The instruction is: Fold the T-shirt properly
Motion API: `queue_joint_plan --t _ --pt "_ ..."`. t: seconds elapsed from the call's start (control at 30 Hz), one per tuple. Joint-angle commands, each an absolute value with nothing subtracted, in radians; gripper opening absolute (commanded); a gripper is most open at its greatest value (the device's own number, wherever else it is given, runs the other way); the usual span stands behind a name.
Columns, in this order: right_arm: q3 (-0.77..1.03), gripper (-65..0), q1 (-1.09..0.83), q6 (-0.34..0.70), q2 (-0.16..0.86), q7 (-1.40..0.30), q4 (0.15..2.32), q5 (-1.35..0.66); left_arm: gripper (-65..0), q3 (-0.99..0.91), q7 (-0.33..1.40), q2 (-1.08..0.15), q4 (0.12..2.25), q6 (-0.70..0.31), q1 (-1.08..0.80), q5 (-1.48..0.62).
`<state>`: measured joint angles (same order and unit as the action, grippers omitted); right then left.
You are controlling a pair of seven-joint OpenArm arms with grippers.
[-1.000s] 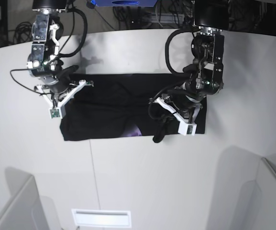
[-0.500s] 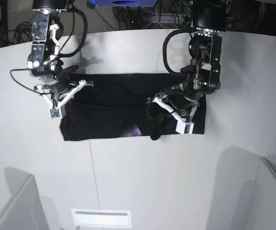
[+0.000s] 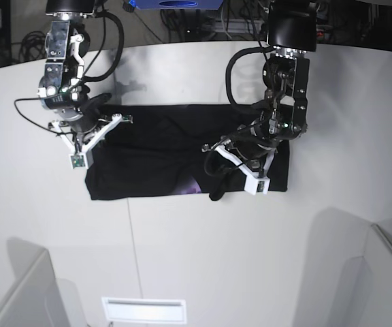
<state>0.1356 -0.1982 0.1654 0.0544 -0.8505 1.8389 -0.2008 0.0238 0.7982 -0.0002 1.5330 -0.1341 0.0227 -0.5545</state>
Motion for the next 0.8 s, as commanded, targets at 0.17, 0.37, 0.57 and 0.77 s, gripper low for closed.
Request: queue_joint_plan --t 0.17,0.37,0.57,0.77 --pt "0.137 -65.0 -0.182 0.162 0.059 -0.832 1.853 -0.2 -65.0 0.025 0.78 0.002 1.549 -0.142 0.041 -0.572" --pt "0.136 -65.0 -0.182 0.162 0.059 -0.832 1.853 -0.2 -44.6 0.025 0.78 0.002 1.552 -0.142 0.038 -0.573" --pt "0.136 -65.0 -0.182 0.162 0.059 -0.832 1.853 -0.2 -18.4 0.03 0.78 0.005 1.557 -0.145 0.039 -0.575" --pt "0.136 -65.0 -0.182 0.162 0.061 -0.832 1.851 -0.2 -13.8 0.203 0.776 0.005 1.557 -0.145 0.042 -0.575"
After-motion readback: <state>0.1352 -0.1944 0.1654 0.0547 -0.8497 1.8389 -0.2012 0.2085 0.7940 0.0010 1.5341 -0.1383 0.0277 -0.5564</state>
